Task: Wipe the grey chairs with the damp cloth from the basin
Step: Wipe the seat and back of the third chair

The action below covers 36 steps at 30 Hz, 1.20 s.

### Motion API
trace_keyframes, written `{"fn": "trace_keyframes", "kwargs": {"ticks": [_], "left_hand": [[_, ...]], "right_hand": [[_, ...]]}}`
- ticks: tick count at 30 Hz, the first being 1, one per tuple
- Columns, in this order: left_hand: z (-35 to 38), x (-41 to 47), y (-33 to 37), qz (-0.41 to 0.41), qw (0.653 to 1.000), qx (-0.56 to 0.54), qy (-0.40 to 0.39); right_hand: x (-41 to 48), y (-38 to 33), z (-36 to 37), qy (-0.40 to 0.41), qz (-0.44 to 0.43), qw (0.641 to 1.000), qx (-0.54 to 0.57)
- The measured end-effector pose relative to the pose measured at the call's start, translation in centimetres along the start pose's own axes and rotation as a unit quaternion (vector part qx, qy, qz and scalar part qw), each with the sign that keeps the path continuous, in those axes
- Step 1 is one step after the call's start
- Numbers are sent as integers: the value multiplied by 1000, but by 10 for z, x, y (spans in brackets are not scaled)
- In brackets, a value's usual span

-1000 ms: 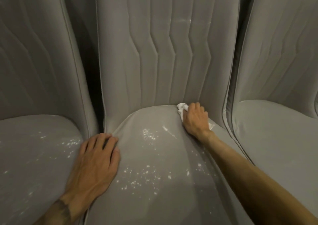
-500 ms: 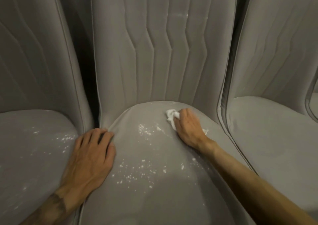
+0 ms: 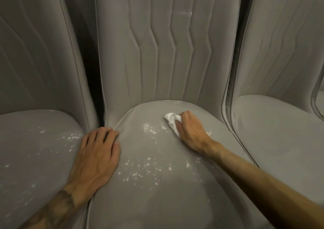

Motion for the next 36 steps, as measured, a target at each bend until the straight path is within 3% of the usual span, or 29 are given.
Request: {"fn": "trace_keyframes", "kwargs": {"ticks": [3, 9, 14, 20, 25, 31, 36], "left_hand": [[0, -1, 1, 4, 1000, 4, 2], [4, -2, -2, -3, 1000, -2, -4], [7, -2, -5, -6, 1000, 4, -2], [6, -3, -4, -10, 1000, 8, -1], [2, -4, -3, -15, 1000, 8, -14], [-3, -2, -1, -28, 999, -4, -29], [-5, -1, 3, -27, 999, -12, -39]], "right_hand": [[31, 17, -1, 25, 83, 995, -46], [-3, -78, 29, -27, -166, 986, 19], [43, -45, 27, -13, -55, 996, -62], [5, -92, 45, -55, -198, 979, -10], [49, -64, 40, -27, -91, 994, -52], [-3, -122, 60, -70, -233, 970, 33], [48, -100, 61, -43, -142, 988, -36]]}}
Point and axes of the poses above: each hand's wrist, its own x-axis towards the middle knuckle, its own z-axis out of the palm, y = z × x, the point moved 10 cm from there along x, towards the middle knuckle, and after that the axes turned 12 degrees about y, right-handed, at the moved point
